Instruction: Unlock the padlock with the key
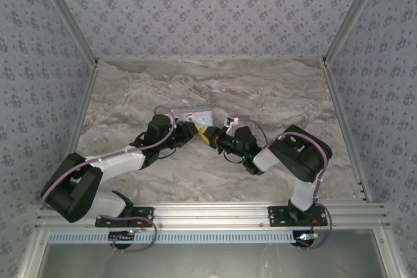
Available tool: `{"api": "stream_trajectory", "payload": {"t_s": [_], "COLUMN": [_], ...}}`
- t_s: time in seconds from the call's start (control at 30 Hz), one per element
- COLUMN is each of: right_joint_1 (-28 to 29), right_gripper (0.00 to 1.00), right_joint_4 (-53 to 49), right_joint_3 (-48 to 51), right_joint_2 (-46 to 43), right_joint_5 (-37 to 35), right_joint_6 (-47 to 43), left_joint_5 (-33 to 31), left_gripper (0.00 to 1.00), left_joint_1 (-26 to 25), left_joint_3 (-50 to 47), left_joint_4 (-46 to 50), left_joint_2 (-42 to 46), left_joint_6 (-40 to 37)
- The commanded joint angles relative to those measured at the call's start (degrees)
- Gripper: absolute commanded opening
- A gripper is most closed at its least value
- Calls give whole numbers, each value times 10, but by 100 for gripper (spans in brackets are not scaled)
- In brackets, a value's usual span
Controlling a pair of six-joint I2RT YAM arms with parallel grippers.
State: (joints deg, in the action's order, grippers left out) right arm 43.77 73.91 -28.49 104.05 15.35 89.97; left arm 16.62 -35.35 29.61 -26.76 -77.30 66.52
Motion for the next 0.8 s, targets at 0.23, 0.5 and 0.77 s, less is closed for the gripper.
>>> {"api": "stream_trajectory", "payload": {"t_s": [0.23, 0.5, 0.77], "right_joint_1": [6, 6, -10], "right_gripper": [36, 40, 46], "right_joint_4": [-82, -296, -560], "right_joint_3": [48, 72, 36], "right_joint_2": [-58, -186, -342], "right_joint_5": [-15, -52, -131], "right_joint_6": [-173, -318, -454], "left_joint_5": [32, 27, 12], "left_gripper": [20, 19, 19], "left_joint_1": [-7, -7, -20], "left_joint_3": [0, -6, -19], "left_joint_4": [4, 12, -4], "left_joint_2": [-15, -38, -64], "left_joint_6": [-23, -35, -34]}}
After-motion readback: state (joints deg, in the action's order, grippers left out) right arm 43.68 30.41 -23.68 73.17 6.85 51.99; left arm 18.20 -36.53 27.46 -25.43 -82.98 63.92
